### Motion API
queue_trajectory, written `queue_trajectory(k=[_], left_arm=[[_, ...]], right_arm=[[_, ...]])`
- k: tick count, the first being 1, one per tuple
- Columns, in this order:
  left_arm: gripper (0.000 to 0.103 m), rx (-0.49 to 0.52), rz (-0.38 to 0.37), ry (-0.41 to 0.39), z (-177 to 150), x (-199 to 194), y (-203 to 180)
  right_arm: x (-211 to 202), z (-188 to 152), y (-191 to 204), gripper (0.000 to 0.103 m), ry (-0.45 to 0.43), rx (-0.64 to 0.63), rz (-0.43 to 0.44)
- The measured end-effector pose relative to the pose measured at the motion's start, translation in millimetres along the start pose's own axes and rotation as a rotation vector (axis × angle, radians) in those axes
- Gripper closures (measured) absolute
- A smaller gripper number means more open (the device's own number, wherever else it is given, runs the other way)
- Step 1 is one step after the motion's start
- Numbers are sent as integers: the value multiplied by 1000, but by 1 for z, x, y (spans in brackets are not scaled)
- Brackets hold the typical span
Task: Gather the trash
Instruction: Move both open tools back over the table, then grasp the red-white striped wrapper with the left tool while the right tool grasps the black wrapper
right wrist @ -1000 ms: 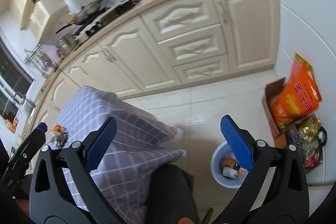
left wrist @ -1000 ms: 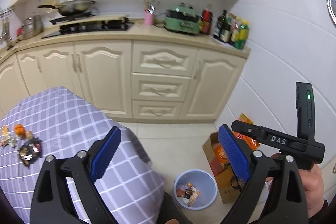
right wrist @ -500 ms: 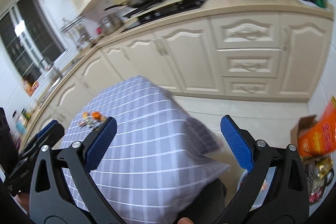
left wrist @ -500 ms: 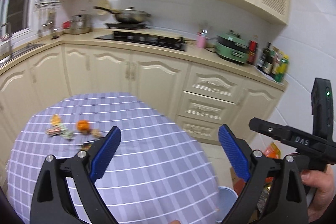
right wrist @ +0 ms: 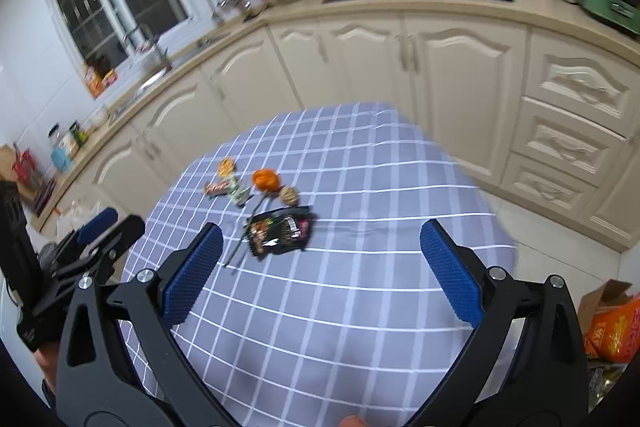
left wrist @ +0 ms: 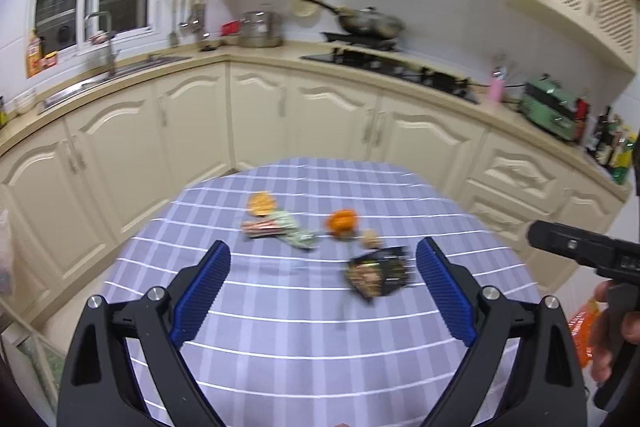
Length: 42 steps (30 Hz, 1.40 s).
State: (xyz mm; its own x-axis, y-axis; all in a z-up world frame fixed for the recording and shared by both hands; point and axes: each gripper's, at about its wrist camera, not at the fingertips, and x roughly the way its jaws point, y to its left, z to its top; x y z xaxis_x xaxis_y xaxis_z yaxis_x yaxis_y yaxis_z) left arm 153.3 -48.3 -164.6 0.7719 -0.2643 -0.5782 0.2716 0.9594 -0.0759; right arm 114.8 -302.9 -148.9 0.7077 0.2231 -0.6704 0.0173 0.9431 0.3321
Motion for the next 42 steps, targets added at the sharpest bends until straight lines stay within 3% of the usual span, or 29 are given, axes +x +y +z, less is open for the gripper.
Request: queue_trajectory(k=[8, 19, 20, 22, 23, 25, 27, 30, 32, 34, 42], left_arm=[[11, 40, 87, 96, -3, 68, 45], [13, 280, 127, 209, 3, 167, 51], [16, 296, 112, 217, 4, 171, 50], [41, 307, 58, 248, 5, 179, 47], [48, 297, 30, 258, 4, 181, 46], [71, 266, -5, 267, 5, 180, 48], [77, 236, -11, 272, 3, 177, 49], [79, 196, -25, 276, -1, 171, 51], [79, 166, -37, 277, -4, 164, 53], [80, 134, -42, 277, -8, 155, 56], [80, 9, -52, 268, -34, 110, 59]], right_arm=[[69, 0, 17, 6, 114, -40, -12], [123, -11, 23, 6, 231, -123, -30], [125, -12, 26, 6, 238, -143, -31], [132, -15, 32, 6, 257, -182, -30], [135, -17, 36, 6, 260, -200, -32], [143, -20, 40, 6, 259, -232, -41], [150, -22, 43, 6, 255, -248, -56], [150, -24, 50, 22, 223, -288, -81], [148, -25, 51, 43, 218, -294, -68], [144, -26, 49, 56, 216, -301, -82], [113, -40, 27, 65, 206, -192, -54]])
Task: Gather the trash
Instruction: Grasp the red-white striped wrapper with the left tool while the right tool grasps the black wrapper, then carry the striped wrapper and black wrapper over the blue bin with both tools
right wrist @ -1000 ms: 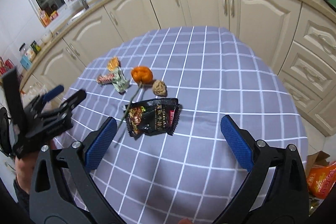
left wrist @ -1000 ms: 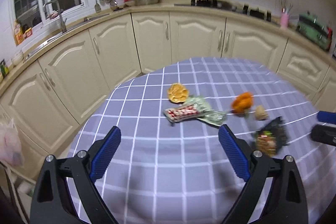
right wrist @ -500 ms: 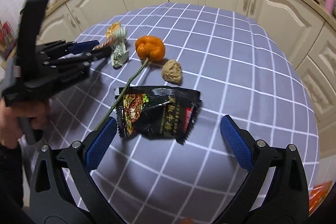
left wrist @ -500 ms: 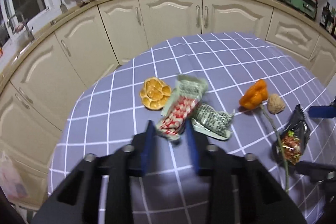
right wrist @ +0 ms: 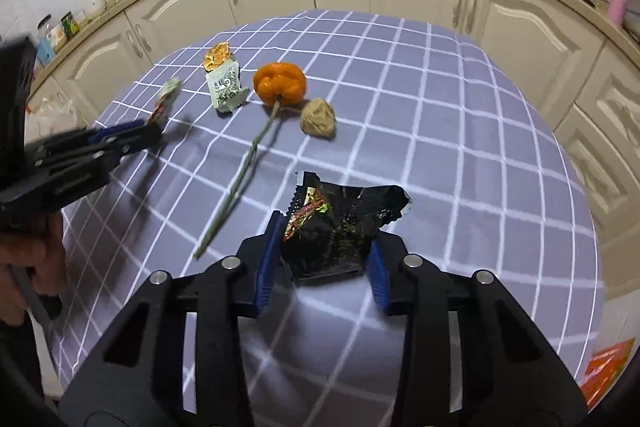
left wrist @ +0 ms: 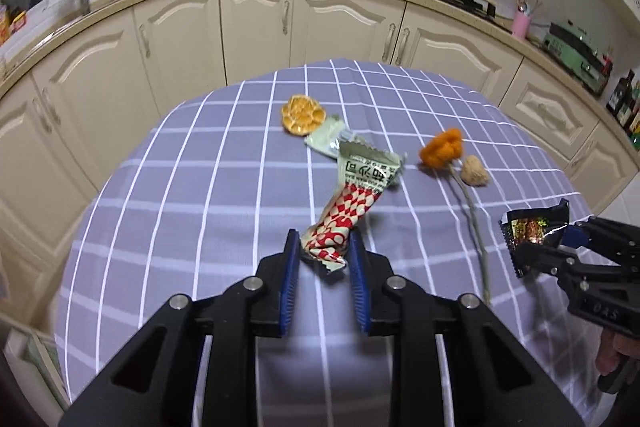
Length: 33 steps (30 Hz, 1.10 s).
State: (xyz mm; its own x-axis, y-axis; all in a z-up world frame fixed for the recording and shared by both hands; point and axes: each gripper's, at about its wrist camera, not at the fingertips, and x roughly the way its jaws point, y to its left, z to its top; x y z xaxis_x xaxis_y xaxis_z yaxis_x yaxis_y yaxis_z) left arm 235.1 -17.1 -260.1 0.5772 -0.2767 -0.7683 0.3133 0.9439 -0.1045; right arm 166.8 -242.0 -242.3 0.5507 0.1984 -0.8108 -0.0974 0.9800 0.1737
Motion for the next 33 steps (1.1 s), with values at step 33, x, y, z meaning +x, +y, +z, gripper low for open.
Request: queue_trajectory(k=[33], left_arm=[[80, 116, -281, -164, -30, -124, -185]], right_arm=[[-208, -83, -121, 65, -359, 324, -41]])
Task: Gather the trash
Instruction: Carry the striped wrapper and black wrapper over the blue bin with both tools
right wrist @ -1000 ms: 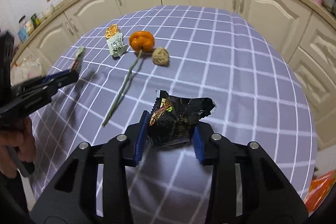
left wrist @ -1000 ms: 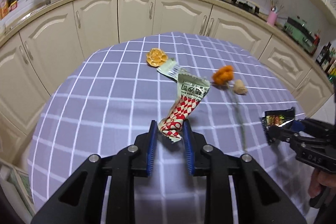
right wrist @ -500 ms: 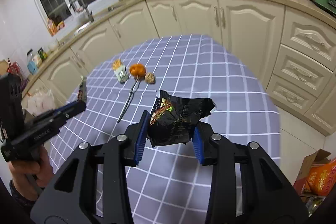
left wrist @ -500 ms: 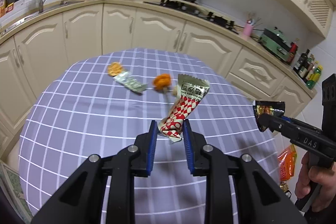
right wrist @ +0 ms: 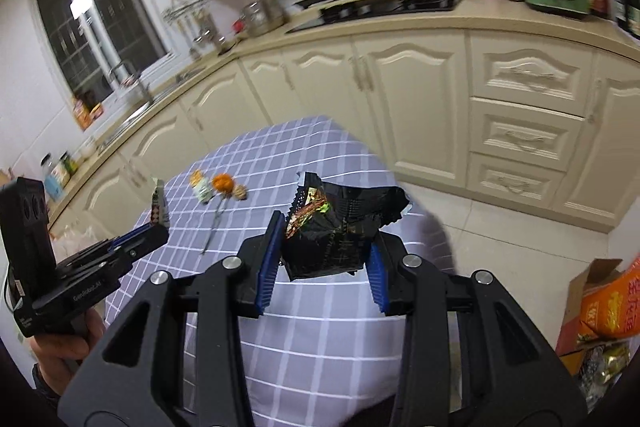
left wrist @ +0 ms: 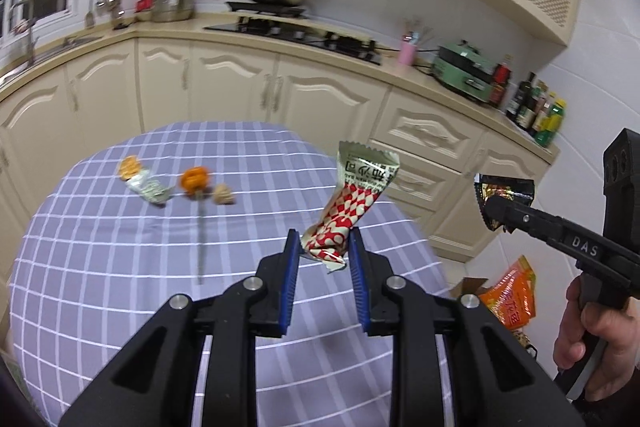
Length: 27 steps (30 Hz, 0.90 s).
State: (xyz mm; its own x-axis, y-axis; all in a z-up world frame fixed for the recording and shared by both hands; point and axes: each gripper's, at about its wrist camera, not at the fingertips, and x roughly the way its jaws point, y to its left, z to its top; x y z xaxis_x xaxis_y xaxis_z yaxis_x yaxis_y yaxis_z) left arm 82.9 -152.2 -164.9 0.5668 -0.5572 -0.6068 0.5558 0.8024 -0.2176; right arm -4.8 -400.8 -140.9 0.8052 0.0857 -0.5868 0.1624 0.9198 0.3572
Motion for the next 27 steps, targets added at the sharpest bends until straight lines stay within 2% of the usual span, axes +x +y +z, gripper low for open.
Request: queue_trajectory(k=[7, 16, 20, 27], left_arm=[[80, 102, -121, 35, -6, 18, -68], [80, 236, -283, 185, -43, 71, -164], [80, 288, -337, 274, -68, 99, -205], [80, 355, -376, 446, -114, 156, -257]], right_arm=[[-53, -19, -76, 65, -50, 129, -149], [-89, -75, -179, 65, -8, 326, -348], [-93, -98, -207, 65, 18, 399, -389], [-92, -126, -246, 65, 57, 496, -414]])
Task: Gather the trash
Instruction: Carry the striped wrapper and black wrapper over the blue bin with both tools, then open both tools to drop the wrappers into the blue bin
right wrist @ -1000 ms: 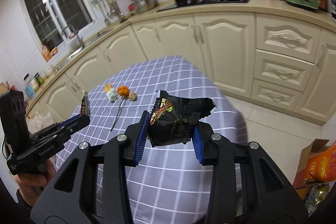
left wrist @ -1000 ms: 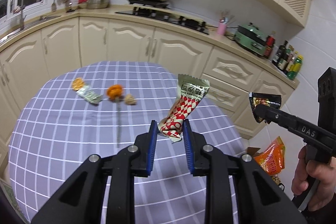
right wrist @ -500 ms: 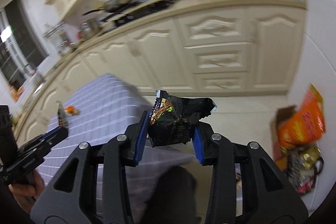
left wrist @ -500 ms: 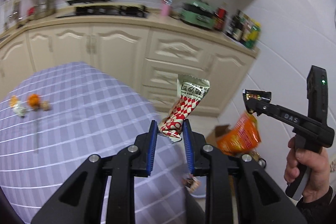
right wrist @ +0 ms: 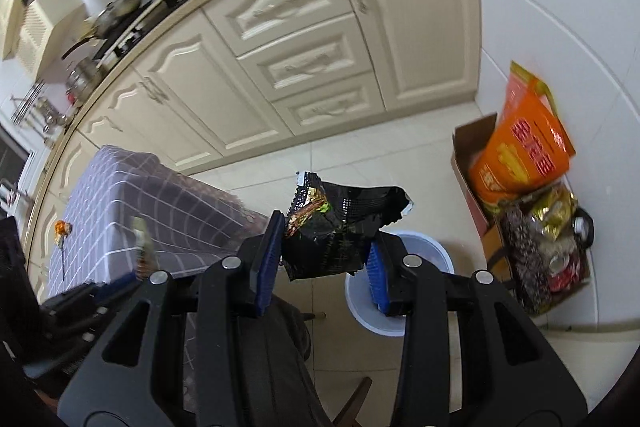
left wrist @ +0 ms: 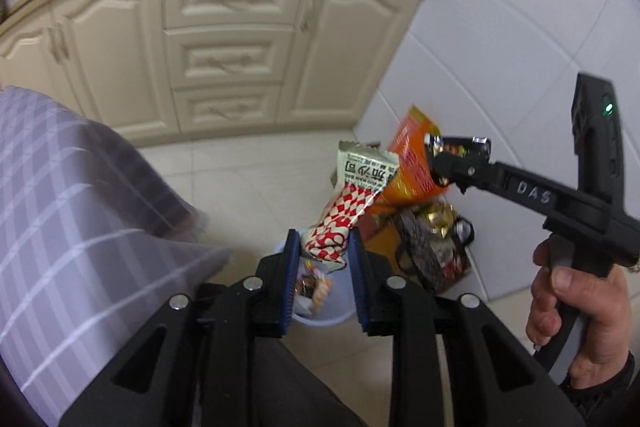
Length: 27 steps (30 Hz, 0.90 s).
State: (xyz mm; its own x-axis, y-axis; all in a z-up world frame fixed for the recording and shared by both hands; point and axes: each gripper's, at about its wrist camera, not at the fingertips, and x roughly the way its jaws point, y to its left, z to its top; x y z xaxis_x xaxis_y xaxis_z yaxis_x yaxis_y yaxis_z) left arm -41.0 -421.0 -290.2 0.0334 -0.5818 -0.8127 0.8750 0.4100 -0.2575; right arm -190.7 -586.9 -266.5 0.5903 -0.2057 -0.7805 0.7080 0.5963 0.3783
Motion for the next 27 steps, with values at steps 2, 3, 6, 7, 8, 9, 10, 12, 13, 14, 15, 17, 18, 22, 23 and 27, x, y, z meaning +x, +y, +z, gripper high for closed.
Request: queue_trajectory(k=[2, 3, 6, 7, 8, 9, 10, 12, 13, 14, 15, 17, 18, 22, 23, 27], left_arm=[[80, 9, -2, 41, 1, 19, -4], [80, 10, -8, 76, 1, 34, -6], [80, 13, -18, 156, -2, 67, -11], [80, 14, -23, 177, -3, 76, -11], [80, 13, -28, 200, -4, 85, -12], [79, 16, -34, 229, -4, 96, -14], [79, 24, -37, 254, -5, 107, -16], [75, 32, -41, 290, -5, 121, -15], [66, 38, -51, 320, -4, 131, -15], [58, 35, -49, 334, -4, 135, -14], [34, 30, -38, 332, -4, 134, -12], [20, 26, -12, 290, -1, 127, -8], [20, 30, -7, 272, 1, 122, -6], [17, 24, 26, 223, 9, 106, -1], [17, 23, 31, 214, 10, 102, -1], [17, 18, 46, 167, 17, 82, 2]], right_arm=[[7, -2, -11, 65, 17, 31, -4], [10, -3, -15, 65, 23, 40, -5], [20, -5, -30, 65, 45, 83, -2], [24, -5, -34, 65, 53, 96, 4], [29, -5, -39, 64, 62, 111, 8], [31, -6, -41, 64, 69, 120, 14], [38, -7, -47, 59, 85, 139, 30], [45, -8, -54, 49, 94, 164, 16], [47, -10, -58, 41, 94, 178, 5], [49, -10, -60, 35, 97, 189, 0], [49, -11, -62, 32, 98, 200, -5], [48, -13, -64, 22, 94, 206, -15], [48, -13, -64, 19, 93, 204, -22], [50, -14, -62, 7, 98, 202, -44], [50, -15, -61, 6, 100, 201, -48], [49, -14, -55, 6, 99, 193, -51]])
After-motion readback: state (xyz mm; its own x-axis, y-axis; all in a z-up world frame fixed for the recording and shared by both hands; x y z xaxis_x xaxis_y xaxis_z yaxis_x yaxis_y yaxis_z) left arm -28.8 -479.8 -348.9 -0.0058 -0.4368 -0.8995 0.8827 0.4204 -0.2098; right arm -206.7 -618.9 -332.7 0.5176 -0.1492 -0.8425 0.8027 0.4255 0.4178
